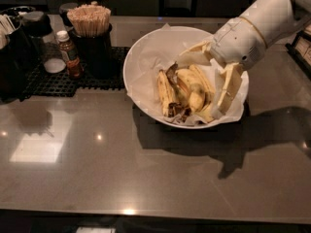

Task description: Pick banana from white bowl

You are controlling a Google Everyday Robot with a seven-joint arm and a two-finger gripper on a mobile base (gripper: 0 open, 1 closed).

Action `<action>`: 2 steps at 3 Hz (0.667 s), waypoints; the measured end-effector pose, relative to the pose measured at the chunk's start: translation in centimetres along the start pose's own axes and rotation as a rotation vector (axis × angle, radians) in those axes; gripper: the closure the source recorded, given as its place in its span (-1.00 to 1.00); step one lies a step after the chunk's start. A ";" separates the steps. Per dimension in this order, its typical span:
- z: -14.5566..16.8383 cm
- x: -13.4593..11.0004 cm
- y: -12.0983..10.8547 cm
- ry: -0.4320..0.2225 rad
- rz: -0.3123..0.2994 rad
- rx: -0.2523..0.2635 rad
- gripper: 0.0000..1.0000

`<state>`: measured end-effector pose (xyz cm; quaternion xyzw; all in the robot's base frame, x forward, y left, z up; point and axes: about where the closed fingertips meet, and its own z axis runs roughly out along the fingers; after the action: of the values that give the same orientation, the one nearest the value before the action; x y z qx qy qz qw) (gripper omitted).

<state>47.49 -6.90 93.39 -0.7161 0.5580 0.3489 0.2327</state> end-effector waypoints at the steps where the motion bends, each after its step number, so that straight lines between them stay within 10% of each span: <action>1: 0.0 -0.3 -0.8 -0.006 -0.004 0.031 -1.00; 2: 0.4 -0.2 -1.1 -0.025 -0.002 0.044 -1.00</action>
Offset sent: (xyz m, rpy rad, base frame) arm -0.0009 0.0010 -0.0070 0.0361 0.0077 -0.0140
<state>48.44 -6.18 93.24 -0.7068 0.5619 0.3454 0.2558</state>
